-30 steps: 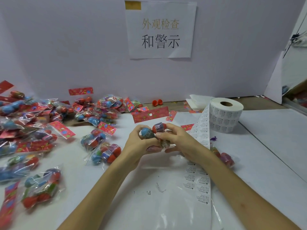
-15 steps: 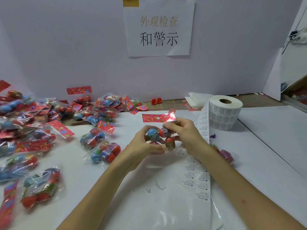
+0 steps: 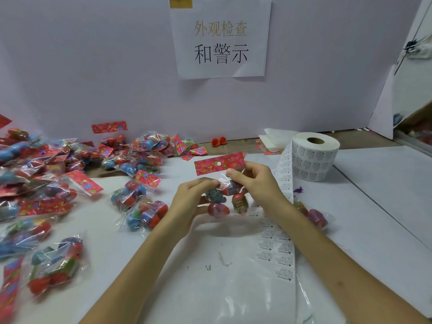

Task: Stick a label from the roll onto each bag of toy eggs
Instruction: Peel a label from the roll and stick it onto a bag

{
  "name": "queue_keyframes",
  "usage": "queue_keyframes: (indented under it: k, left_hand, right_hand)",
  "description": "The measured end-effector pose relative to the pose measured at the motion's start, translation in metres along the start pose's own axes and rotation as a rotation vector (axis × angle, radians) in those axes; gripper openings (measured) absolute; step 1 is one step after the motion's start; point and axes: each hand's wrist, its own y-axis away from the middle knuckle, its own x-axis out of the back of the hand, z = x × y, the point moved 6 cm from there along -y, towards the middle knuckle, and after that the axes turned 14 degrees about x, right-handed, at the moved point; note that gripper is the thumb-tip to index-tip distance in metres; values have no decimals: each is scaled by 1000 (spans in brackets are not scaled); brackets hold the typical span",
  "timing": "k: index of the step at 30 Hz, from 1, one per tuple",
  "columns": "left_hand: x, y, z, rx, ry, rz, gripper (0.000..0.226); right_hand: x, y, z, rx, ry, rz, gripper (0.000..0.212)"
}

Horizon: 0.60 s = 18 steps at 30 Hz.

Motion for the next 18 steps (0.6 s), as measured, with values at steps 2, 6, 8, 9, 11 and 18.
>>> queue_keyframes:
  k: [2, 6, 8, 9, 11, 18]
  left_hand:
    - [2, 0, 0, 7, 12, 17, 17]
    - [4, 1, 0, 7, 72, 29, 15]
    - [4, 1, 0, 5, 70, 36, 21]
    - [4, 1, 0, 5, 56, 41, 25]
    - [2, 2, -1, -5, 22, 45, 29]
    - [9, 6, 9, -256, -100, 257, 18]
  right_hand:
    - [-3, 1, 2, -45, -14, -25, 8]
    - [-10, 3, 2, -78, -88, -93, 24]
    - [-9, 4, 1, -73, -70, -96, 23]
    - [-8, 4, 0, -77, -62, -89, 20]
    - [-6, 3, 0, -97, -81, -69, 16]
    - [6, 2, 4, -133, -71, 118, 13]
